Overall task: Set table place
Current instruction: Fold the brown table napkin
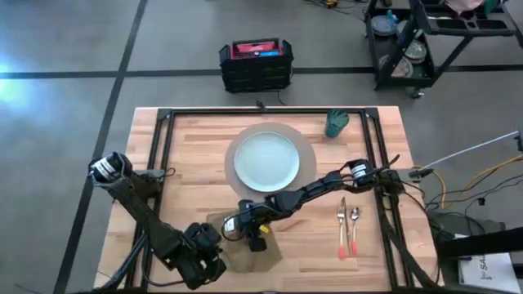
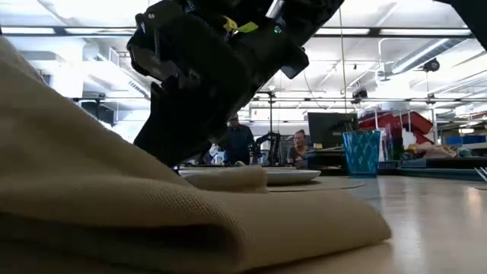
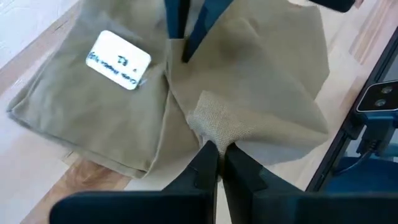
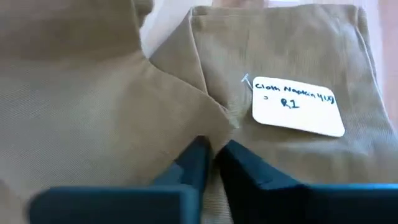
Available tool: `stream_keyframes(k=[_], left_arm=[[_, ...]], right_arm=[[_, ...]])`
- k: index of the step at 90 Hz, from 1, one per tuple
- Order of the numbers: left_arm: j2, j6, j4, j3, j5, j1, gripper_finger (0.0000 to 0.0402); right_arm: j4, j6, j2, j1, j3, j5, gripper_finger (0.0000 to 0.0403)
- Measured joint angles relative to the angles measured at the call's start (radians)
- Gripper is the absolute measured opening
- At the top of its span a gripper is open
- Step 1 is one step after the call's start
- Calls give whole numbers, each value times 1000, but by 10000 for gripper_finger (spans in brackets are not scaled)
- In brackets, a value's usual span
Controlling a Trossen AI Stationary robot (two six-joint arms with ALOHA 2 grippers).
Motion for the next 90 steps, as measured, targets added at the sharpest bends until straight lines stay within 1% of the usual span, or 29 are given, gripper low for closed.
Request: stream_keyframes(k=[10, 20, 30, 47, 90], left_arm=[[0, 0, -5, 0, 0, 0, 0], [0, 0, -23, 0, 0, 0, 0], [0, 0, -38, 0, -1, 0, 0], [0, -2, -39, 0, -2, 0, 0], [0, -24, -36, 0, -3, 0, 0]], right_arm=[[-2, -4, 0, 0, 0, -1, 11], [-4, -6, 0, -2, 0, 1, 2], [-18, -11, -12, -3, 5, 41, 1], [-40, -15, -34, -1, 35, 42, 2], [-70, -34, -34, 9, 31, 43, 8]])
